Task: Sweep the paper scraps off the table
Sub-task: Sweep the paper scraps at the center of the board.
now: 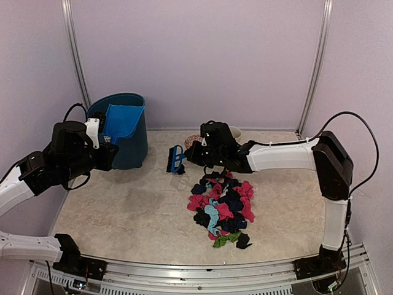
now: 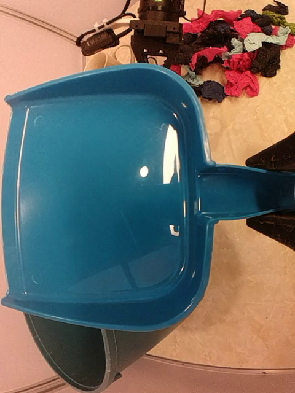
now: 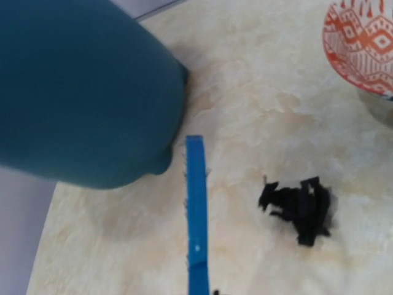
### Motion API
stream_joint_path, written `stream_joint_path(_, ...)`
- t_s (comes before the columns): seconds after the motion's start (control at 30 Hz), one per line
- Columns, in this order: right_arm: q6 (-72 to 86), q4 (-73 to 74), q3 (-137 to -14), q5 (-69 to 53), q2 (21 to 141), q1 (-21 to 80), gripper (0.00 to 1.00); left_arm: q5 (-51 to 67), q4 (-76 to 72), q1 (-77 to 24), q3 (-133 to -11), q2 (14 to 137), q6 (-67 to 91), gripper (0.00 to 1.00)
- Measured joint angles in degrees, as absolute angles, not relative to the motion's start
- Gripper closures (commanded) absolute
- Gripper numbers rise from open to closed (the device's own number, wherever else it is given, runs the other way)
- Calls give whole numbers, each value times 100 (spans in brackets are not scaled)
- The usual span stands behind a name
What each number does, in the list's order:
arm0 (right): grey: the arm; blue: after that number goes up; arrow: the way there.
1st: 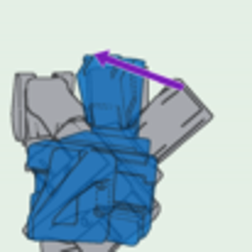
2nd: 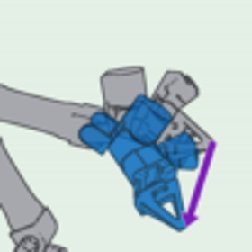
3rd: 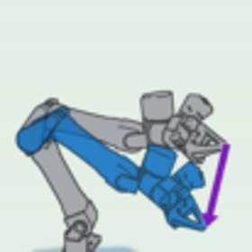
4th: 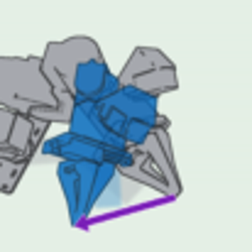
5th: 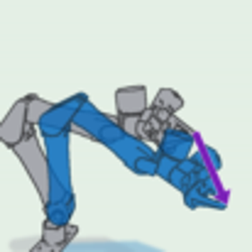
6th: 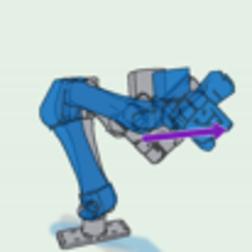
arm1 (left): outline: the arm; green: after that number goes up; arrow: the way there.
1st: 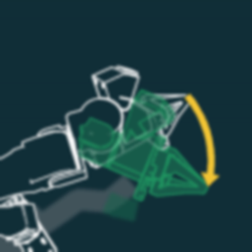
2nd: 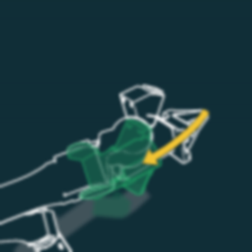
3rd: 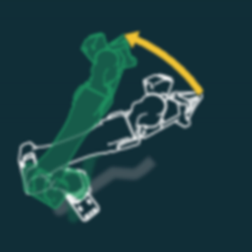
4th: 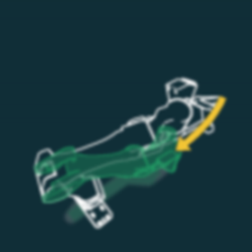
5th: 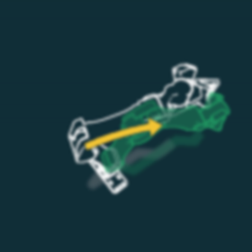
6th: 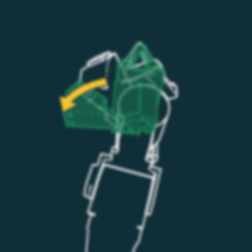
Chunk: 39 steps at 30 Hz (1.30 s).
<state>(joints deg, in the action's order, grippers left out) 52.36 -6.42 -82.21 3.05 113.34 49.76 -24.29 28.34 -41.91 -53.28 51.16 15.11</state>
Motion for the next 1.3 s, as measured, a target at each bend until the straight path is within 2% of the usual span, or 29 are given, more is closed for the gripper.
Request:
stream_joint_path(0.3, 5972, -1031, -8597, -58, 12455, 4659, 100, -2410, 2836, -4193, -5328, 5116, 1511, 100)
stream_joint_path(0.57, 6359, -1518, -7926, -220, 12422, 4517, 100, -2285, 2834, -4193, -5325, 5127, 1492, 100)
stream_joint_path(0.83, 6567, -2049, -6283, -353, 11373, 4335, 100, -2237, 2836, -4274, -5325, 5304, 1487, 100)
stream_joint_path(1.07, 6556, -2147, -5011, -392, 10204, 4294, 100, -2536, 2928, -5140, -5358, 5588, 1680, 100)
stream_joint_path(1.3, 6267, -2069, -4652, -467, 9240, 4294, 100, -2700, 3044, -5800, -5299, 6080, 2390, 100)
